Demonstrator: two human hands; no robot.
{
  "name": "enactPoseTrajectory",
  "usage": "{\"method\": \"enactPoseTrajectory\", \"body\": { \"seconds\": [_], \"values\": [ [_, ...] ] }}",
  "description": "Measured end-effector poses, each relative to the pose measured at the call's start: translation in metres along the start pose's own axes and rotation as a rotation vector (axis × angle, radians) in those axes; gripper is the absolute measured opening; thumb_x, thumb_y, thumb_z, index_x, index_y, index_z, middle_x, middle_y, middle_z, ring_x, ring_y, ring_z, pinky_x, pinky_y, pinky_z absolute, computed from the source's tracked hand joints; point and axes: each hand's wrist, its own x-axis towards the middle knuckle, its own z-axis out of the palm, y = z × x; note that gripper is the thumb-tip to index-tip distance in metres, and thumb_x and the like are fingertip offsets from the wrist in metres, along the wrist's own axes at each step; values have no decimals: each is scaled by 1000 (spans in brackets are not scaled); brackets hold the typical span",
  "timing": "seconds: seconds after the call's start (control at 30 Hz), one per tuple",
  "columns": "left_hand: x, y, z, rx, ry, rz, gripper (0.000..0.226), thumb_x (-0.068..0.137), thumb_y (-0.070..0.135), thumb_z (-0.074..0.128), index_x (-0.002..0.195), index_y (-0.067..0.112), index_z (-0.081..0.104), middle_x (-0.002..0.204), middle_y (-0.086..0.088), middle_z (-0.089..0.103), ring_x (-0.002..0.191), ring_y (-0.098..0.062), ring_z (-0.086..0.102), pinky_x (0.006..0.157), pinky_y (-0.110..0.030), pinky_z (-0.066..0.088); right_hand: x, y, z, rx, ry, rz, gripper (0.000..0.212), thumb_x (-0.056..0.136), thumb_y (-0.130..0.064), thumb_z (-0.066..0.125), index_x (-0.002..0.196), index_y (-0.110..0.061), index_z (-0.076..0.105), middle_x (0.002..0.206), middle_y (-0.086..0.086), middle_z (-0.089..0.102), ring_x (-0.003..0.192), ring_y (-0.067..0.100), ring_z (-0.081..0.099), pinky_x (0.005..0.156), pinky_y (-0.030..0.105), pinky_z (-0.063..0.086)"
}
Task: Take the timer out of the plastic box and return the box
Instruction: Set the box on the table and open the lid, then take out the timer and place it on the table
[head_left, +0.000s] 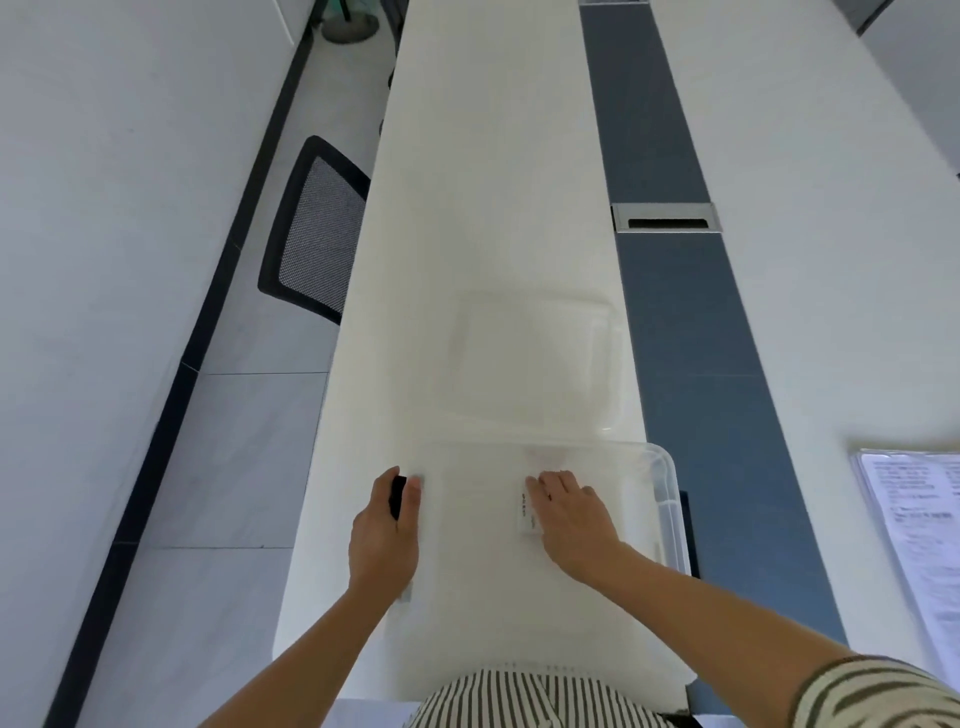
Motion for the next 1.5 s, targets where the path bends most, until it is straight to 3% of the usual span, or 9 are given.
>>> {"method": "enactPoseTrajectory", "body": {
  "seconds": [0.2,0.4,0.47,0.57,0.7,0.93,1.13,1.33,1.5],
  "values": [
    [-1,-2,-2,-3,-20,2,54,93,54,35,135,23,43,96,3,67,84,-24,64,83,-43,53,-26,11,-22,349,-9,130,72,69,-36,65,134,-17,39,126,3,41,113,21,40,84,29,47],
    [-12,17,-13,146,112,179,50,93,36,49,138,14,42,138,-10,48,126,-28,43,103,-43,34,-97,19,-97,750,258,30,80,72,-29,71,141,-39,32,127,-22,42,115,-1,41,93,18,38],
    [-22,41,-23,30,81,278,43,91,33,55,131,16,49,129,-5,57,119,-26,51,97,-37,40,-119,21,-123,904,276,12,88,68,-24,74,137,-55,28,122,-30,48,112,-3,46,92,21,44],
    [-47,96,-41,-382,-316,208,37,81,41,61,110,17,63,93,-5,75,89,-24,69,72,-29,51,-143,22,-153,1030,288,-43,98,68,-14,76,138,-59,23,122,-28,55,110,2,52,86,22,53],
    [-71,139,-49,-612,-696,154,41,75,32,66,107,5,65,89,-21,74,68,-25,64,58,-31,50,-160,20,-179,1060,288,-179,102,71,-9,76,141,-54,17,135,-32,46,127,1,44,95,19,47],
    [-90,143,-50,-915,-687,71,51,67,3,71,116,3,58,84,-23,69,64,-30,65,57,-30,57,-162,22,-180,1409,405,-154,88,72,1,76,142,-33,35,138,-7,54,126,9,53,92,31,52],
    [-104,142,-55,-625,-506,370,56,76,-9,70,120,22,55,88,-16,70,77,-31,73,67,-34,60,-163,19,-171,1644,440,14,30,85,4,62,113,-6,66,95,16,76,80,28,71,65,27,57],
    [-108,141,-61,-277,-522,593,82,75,11,77,128,57,33,94,5,69,78,-19,69,74,-29,59,-163,18,-179,1606,465,-20,24,88,2,58,109,-3,69,94,16,76,79,31,69,64,29,56],
    [-108,140,-60,-62,-410,742,77,68,31,82,122,57,32,105,17,56,84,-9,59,70,-17,54,-162,13,-183,1550,526,19,21,87,4,58,100,-4,72,83,16,77,64,20,63,56,25,52]
  ]
}}
